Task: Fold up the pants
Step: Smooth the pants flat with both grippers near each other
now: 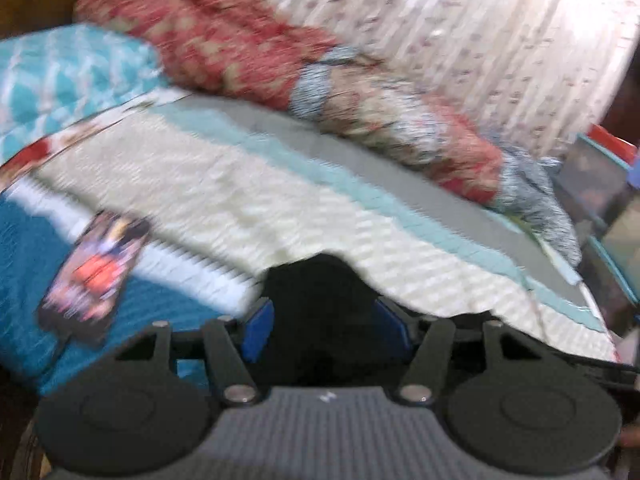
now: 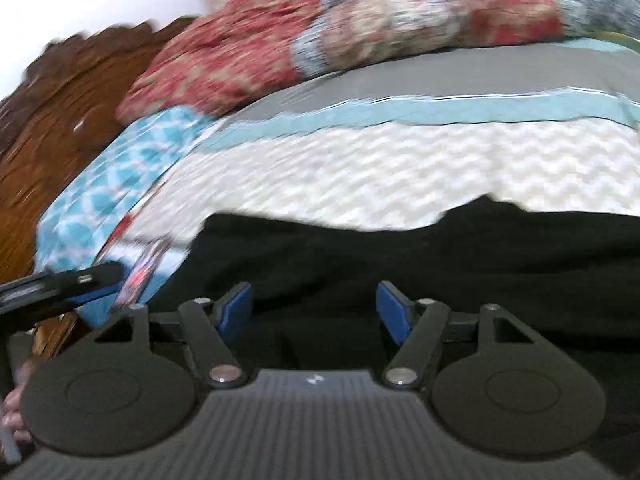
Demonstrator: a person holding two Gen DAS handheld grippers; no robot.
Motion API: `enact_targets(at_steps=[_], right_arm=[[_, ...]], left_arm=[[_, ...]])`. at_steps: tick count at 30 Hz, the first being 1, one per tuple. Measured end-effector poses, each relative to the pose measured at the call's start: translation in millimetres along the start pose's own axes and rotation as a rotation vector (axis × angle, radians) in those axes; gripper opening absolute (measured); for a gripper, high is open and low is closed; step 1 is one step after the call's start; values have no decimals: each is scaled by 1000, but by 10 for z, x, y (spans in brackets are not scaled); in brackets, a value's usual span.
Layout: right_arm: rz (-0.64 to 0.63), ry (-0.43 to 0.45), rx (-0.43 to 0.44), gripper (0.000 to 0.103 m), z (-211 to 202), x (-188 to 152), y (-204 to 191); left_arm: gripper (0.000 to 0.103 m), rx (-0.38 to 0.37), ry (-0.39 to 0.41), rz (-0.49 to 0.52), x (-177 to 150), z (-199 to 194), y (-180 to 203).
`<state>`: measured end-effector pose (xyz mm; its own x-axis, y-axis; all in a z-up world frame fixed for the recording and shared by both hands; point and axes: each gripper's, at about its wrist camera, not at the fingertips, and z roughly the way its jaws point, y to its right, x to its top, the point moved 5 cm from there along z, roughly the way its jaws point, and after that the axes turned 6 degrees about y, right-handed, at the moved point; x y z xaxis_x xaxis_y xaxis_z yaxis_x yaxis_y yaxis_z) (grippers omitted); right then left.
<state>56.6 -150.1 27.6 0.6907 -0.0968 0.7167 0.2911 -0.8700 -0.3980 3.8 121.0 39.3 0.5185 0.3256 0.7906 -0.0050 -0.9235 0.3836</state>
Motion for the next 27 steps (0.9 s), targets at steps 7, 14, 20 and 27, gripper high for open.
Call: enact_targets(at_steps=[7,14,20,27], right_arm=[[40,-20,-38,66,300,8,131],[1,-129,-88,67,720,-211,305],[-41,-138,-92,67,620,-177,245],[-26,-65,-15,68,151,-120,156]], left_arm=[[56,-50,-82,104,-177,678,388],[41,91,-197,173,-454,1116,150],[41,96,-187,183,-465,1112,165],[72,26,-142,90,-291,685,201]])
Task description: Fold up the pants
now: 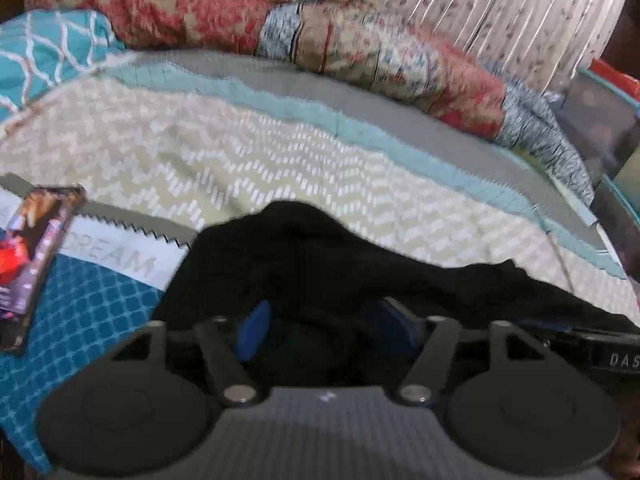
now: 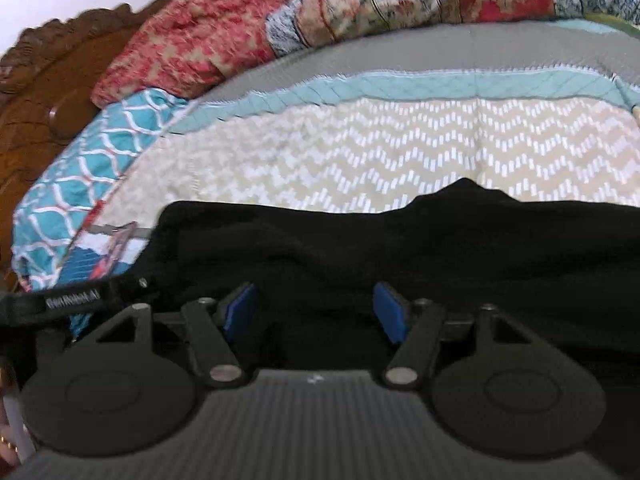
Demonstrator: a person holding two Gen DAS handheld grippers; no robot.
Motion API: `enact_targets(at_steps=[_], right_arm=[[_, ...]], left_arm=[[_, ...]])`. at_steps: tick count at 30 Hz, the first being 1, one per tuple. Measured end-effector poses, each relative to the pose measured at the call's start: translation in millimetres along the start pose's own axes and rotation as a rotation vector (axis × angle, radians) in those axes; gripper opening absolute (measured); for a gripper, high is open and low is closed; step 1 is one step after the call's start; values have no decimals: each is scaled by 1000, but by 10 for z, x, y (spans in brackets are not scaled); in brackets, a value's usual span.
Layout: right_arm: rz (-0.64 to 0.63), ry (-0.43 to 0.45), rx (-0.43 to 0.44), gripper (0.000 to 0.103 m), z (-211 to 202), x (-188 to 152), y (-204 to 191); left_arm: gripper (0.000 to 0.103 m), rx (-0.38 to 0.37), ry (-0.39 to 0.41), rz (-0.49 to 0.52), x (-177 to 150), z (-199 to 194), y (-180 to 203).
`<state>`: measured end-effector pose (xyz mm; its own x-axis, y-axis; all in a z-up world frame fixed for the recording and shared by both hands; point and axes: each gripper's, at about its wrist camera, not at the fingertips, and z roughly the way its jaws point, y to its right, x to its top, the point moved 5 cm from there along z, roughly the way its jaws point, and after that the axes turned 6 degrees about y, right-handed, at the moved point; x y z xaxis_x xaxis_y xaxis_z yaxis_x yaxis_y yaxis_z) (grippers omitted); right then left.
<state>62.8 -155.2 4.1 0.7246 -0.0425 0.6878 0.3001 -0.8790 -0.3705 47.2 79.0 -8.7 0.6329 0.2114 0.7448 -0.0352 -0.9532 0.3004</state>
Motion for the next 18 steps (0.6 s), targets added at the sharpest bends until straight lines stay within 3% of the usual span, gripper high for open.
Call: enact_targets(at_steps=[4,10,14,18], right_arm=[[22,-5,50,68,-185,-81,-21],[22,-68,106,68,-153,-296,-184],[24,-195,90,69,124,-584,-228],[-35,-173,78,73,162,-639,-320]], left_arm=[[74,-20,36,53,-51,-217,147],[73,4,-31,90,-302,-159,150],[62,20,-74,60,-401,-30,-3],[67,56,-83,93,-449,50,45]])
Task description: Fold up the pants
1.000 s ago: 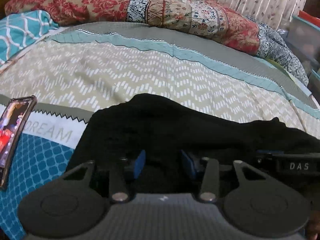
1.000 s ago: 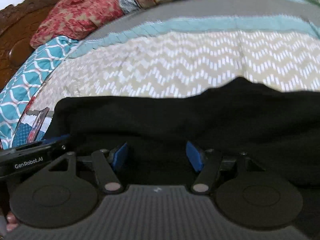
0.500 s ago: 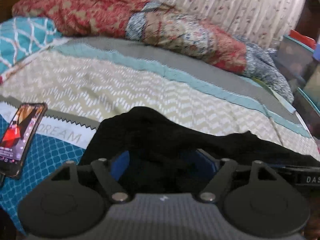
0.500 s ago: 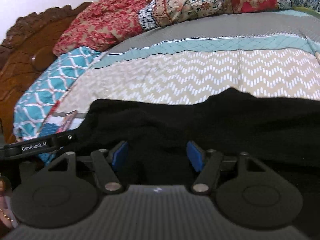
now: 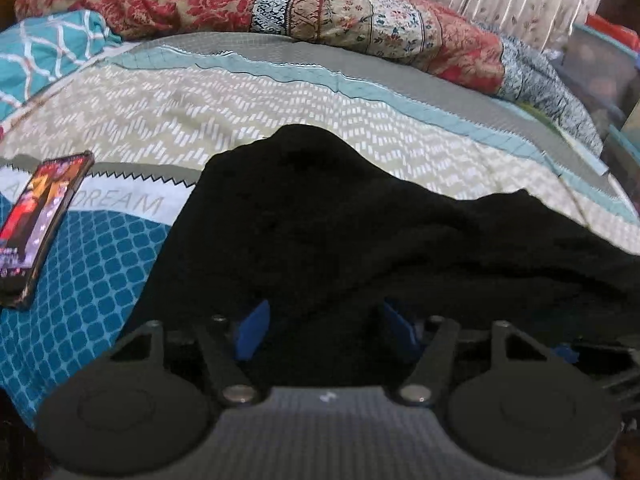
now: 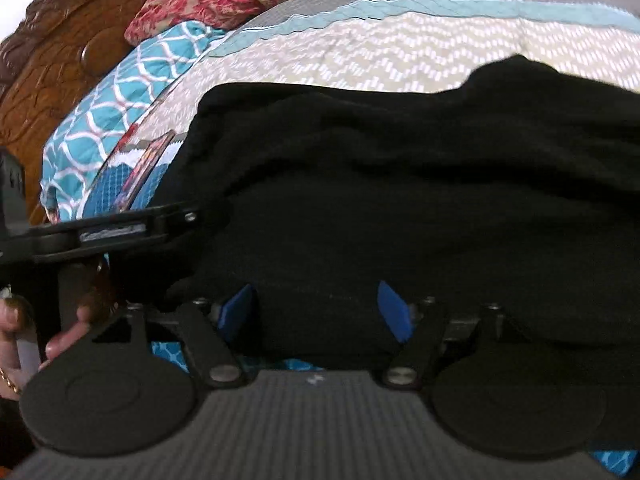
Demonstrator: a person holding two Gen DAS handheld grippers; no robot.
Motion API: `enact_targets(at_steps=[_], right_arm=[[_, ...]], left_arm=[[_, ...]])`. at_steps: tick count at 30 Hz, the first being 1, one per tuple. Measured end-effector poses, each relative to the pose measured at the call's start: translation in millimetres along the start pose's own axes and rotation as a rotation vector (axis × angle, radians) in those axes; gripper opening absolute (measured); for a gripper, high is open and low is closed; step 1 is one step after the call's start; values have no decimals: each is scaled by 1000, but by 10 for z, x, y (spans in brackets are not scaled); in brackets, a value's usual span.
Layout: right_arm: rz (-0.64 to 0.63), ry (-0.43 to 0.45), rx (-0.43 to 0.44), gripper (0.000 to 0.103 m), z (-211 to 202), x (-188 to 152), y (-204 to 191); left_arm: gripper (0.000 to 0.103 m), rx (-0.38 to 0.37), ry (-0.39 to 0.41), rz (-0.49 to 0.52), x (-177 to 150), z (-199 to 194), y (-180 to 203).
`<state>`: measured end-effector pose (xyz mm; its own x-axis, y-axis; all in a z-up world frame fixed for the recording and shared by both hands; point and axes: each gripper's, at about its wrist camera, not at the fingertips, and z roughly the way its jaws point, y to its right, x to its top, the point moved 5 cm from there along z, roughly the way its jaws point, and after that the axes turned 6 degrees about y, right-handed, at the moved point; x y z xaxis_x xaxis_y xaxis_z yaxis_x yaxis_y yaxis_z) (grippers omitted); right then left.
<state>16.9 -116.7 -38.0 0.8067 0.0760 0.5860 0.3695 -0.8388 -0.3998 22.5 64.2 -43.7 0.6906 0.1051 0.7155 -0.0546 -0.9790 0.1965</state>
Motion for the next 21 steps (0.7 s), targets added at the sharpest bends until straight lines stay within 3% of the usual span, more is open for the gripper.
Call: enact_targets(at_steps=[3,8,14,18,21], right_arm=[[2,2,4,74,2,5,5],[35,18,25,73,-107,41,62],[74,139,-18,73,-549,211,293],[118,205,-63,73,-874,285,561],[136,213,-99,73,-981,258,683]], left_arm=[[76,4,-6,19,-7,24,65],[79,6,-25,8,42,-8,84],[81,-36,-8,-54,172,-235,118],[83,-83,29,6,213,-346,320],[83,-92,2,51,148,-266,441]])
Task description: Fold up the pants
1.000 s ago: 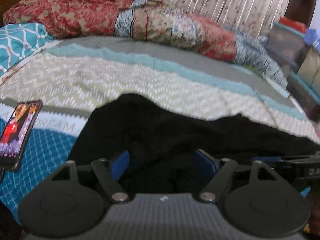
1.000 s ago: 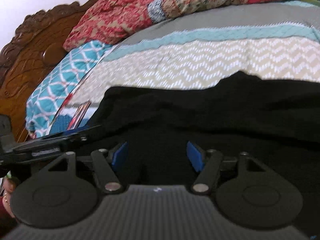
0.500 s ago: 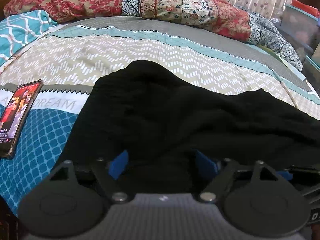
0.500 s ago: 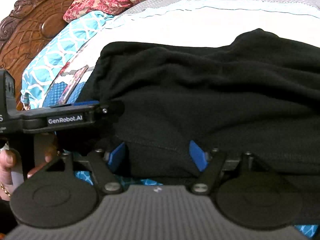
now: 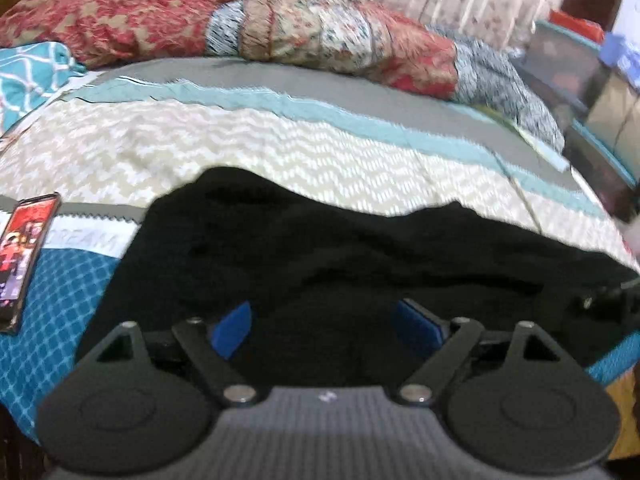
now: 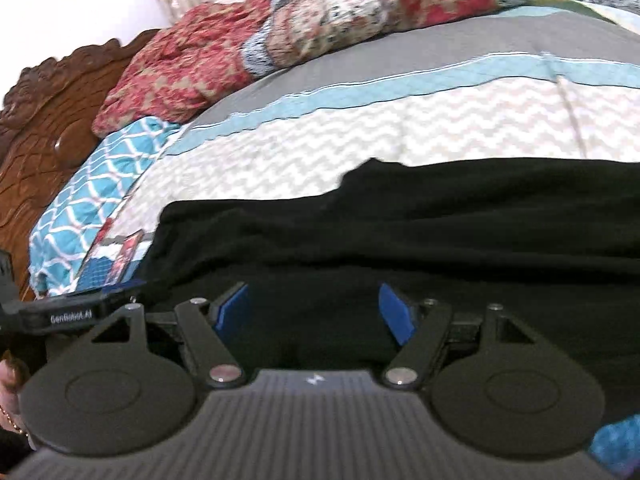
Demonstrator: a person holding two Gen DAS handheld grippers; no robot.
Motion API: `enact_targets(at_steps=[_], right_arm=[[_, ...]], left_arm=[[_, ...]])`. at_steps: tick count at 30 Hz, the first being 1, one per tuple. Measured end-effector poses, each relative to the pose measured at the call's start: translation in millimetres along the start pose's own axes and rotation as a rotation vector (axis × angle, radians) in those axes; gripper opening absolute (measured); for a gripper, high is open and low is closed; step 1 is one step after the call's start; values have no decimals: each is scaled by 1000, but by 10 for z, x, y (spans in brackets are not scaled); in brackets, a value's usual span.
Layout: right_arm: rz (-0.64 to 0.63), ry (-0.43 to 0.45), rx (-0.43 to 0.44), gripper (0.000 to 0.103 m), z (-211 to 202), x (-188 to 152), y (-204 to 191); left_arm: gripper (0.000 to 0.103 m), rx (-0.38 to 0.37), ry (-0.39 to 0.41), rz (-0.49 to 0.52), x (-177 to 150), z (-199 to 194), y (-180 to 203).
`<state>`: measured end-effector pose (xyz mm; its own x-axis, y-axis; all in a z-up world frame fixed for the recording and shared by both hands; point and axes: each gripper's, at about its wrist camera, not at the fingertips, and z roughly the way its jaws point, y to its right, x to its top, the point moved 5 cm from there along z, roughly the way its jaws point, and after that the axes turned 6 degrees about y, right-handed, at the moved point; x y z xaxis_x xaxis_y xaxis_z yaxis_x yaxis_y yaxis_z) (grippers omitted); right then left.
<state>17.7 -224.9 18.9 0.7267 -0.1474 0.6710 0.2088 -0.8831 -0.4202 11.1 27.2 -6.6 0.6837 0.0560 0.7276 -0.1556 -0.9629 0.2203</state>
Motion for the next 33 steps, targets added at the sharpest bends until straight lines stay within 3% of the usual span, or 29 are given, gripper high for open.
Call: enact_targets(at_steps=[5,8,12,18,23,28,33], right_arm=[[33,-74,-7,73,75,-263,97],[54,-169,-25,74,259,-447,154],[28,-123,-1,74,172,-377,95],[52,-12,16,74,-42,-157,223],[97,57,9,73,-41,53,340],[96,70,45,49,249,361,369],[170,-103,79,28,980,480,470]], left_arm=[[83,48,-110,-17,-182,275,-116],[83,64,-116,25,-210,285,-84],[83,29,-111,6,-119,167,-43],[84,-46,-22,-24,141,-26,56],[84,-71,-13,-19,384,139,152],[81,-39,-24,-45,580,549,80],[77,32,-63,-74,576,880,-165]])
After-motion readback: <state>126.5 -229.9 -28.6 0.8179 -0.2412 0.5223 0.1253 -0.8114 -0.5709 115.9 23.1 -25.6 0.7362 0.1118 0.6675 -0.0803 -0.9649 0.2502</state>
